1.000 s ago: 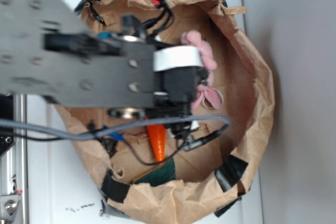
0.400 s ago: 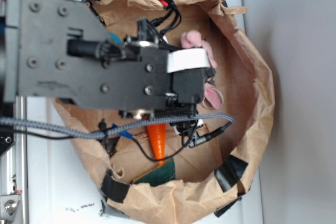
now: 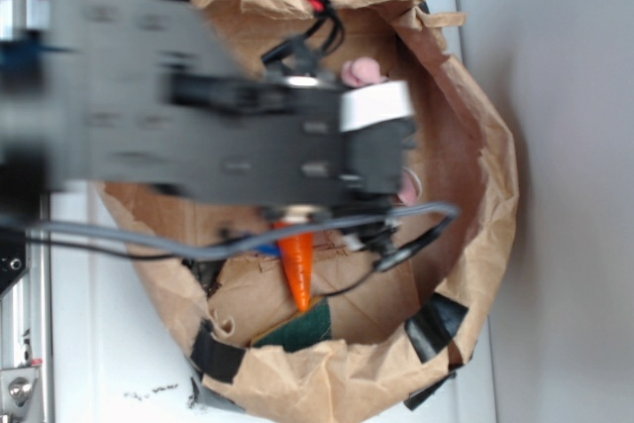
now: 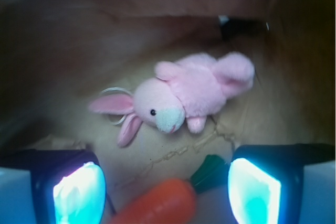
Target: Grab the pink bunny.
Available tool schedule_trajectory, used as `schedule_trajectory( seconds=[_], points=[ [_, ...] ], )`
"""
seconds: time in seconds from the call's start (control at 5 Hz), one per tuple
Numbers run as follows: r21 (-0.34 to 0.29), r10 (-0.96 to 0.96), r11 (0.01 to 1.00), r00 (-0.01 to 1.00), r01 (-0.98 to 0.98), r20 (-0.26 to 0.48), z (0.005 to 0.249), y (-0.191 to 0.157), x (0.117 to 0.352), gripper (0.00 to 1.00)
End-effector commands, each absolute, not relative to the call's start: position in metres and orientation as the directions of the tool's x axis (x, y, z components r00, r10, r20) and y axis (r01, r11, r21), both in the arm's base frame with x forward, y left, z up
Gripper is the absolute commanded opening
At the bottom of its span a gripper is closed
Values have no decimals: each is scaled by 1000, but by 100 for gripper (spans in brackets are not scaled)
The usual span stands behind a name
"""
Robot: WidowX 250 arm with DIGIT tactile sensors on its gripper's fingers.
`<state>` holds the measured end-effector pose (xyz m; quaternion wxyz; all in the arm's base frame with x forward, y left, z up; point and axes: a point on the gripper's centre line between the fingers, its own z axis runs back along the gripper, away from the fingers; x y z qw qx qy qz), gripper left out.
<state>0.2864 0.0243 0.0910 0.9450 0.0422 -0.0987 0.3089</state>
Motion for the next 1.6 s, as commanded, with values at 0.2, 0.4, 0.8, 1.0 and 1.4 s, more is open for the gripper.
schedule_trajectory(
  seconds=[0.2, 0.4, 0.8, 1.0, 1.4],
  points=[
    [-199, 807, 579, 523, -790, 274, 92, 50, 310, 100],
    [-224, 839, 536, 484, -814, 247, 81, 58, 325, 100],
    [-244, 877, 475, 432, -846, 212, 85, 68, 321, 100],
    [-244, 853, 517, 472, -820, 222, 91, 69, 302, 100],
    [-247, 883, 464, 421, -851, 207, 96, 65, 284, 100]
  ],
)
